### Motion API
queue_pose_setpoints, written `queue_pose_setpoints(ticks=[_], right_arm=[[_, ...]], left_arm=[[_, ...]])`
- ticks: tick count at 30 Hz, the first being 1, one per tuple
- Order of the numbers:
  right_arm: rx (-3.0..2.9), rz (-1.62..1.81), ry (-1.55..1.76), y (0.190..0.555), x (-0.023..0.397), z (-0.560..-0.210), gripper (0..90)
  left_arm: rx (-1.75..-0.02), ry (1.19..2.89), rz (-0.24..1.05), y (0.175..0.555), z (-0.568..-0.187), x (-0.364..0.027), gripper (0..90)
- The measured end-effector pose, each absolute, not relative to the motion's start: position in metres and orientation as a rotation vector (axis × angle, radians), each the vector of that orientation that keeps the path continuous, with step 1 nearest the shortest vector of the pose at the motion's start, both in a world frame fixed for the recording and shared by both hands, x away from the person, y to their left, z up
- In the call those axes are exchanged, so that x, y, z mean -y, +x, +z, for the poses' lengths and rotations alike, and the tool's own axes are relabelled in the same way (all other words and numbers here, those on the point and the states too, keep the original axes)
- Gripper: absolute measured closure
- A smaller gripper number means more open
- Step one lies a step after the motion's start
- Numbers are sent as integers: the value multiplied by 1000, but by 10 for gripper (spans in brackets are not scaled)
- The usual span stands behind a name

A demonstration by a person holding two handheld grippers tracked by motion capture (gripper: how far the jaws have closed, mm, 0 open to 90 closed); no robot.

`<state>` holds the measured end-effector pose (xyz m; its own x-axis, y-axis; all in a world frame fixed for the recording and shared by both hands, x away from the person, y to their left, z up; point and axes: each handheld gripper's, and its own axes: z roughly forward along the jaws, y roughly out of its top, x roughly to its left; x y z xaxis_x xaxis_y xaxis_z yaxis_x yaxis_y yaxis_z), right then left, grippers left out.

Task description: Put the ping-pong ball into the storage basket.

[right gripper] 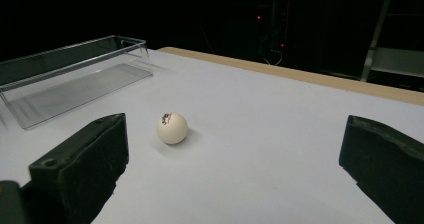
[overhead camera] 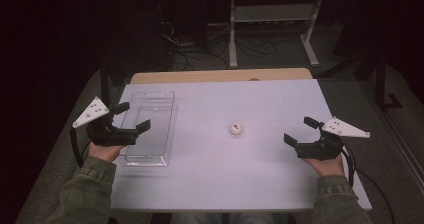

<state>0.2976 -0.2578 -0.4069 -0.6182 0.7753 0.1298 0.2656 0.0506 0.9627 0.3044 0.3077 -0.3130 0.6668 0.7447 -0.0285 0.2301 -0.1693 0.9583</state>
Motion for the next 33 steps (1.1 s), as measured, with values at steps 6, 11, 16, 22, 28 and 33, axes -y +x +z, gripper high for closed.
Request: queue_pose_setpoints(ticks=[6,11,16,22,28,33], right_arm=[[-1903,1602,1040,297,259,-406,0],[-1900,1600,1039,297,259,-406,0],[-1901,1600,1043,297,259,-406,0],[-1901,1601,1047,297,260,-405,0],[-1900,1603,1045,296,259,-405,0],[-1901,1601,1051,296,260,-405,0]], left_arm=[[-756,1775,547,310,-306,-296,0],[-741,1803,519,316,-300,-287,0],[-741,1811,435,325,-296,-279,0],[-711,1874,421,330,-293,-266,0],[-691,1923,401,338,-295,-255,0],[-679,1970,381,342,-299,-245,0]])
